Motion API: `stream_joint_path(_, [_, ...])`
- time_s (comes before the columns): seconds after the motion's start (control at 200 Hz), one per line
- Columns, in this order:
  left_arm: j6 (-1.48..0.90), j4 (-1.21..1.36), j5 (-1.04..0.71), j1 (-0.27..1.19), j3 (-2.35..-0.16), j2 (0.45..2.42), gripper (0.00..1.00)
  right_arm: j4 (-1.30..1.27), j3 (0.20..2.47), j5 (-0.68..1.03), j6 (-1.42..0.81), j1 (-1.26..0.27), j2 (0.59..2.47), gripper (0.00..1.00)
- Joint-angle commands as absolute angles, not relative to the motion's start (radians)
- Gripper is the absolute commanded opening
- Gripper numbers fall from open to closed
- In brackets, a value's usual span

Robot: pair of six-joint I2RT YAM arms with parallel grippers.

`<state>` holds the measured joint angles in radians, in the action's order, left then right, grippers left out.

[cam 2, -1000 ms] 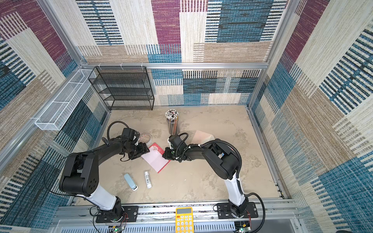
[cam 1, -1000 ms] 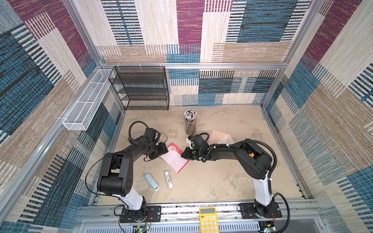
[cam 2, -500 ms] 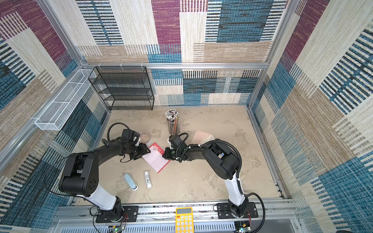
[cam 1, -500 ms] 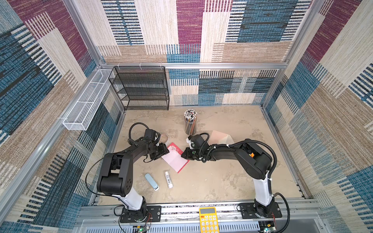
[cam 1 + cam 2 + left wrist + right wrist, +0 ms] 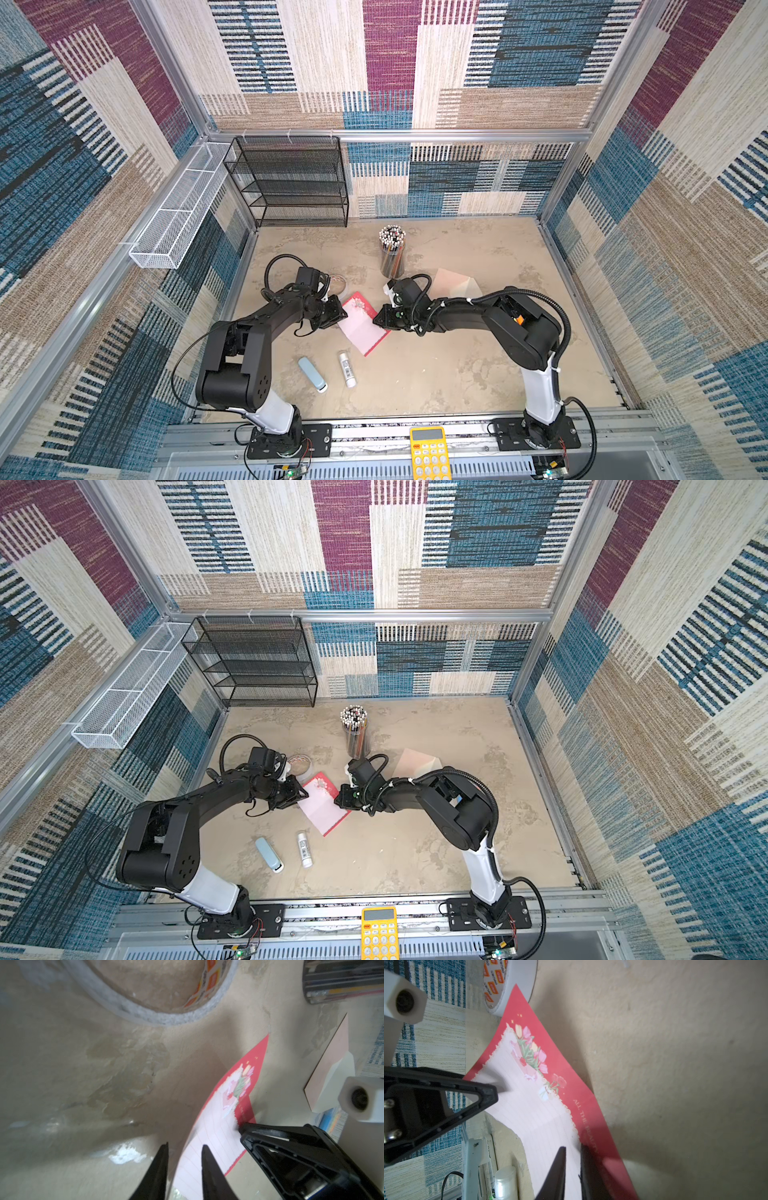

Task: Place the letter into the envelope and seal it

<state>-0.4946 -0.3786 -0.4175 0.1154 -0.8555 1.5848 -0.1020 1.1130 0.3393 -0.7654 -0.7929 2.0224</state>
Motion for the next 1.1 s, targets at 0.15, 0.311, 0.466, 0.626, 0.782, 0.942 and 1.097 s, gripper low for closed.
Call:
stream_joint_path(0.15, [-0.506,-0.384,-0.422,0.114,-0.858,1.578,0.01,0.079,1.116,0.27,-0.755,-0.793,1.982,0.28])
stream_joint_path(0.311, [-0.511,-0.369,-0.435,0.114,-0.86,1.546,0.0,0.052,1.104,0.261,-0.734,-0.791,1.889,0.43])
stream_joint_path(0.466, [-0.536,-0.36,-0.462,0.113,-0.876,1.476,0.0,0.033,1.085,0.224,-0.699,-0.791,1.756,0.58])
stream_joint_path(0.626, [-0.574,-0.342,-0.519,0.116,-0.908,1.355,0.0,-0.064,0.995,0.195,-0.693,-0.777,1.59,0.68])
stream_joint_path(0.782, [-0.602,-0.372,-0.504,0.116,-0.971,1.248,0.0,-0.191,0.874,0.128,-0.693,-0.757,1.42,0.73])
stream_joint_path(0.942, [-0.66,-0.293,-0.518,0.121,-1.006,1.173,0.0,-0.321,0.746,0.056,-0.699,-0.725,1.253,0.78])
stream_joint_path(1.097, [-0.735,-0.104,-0.551,0.135,-0.997,1.145,0.0,-0.396,0.678,0.099,-0.72,-0.67,1.168,0.82])
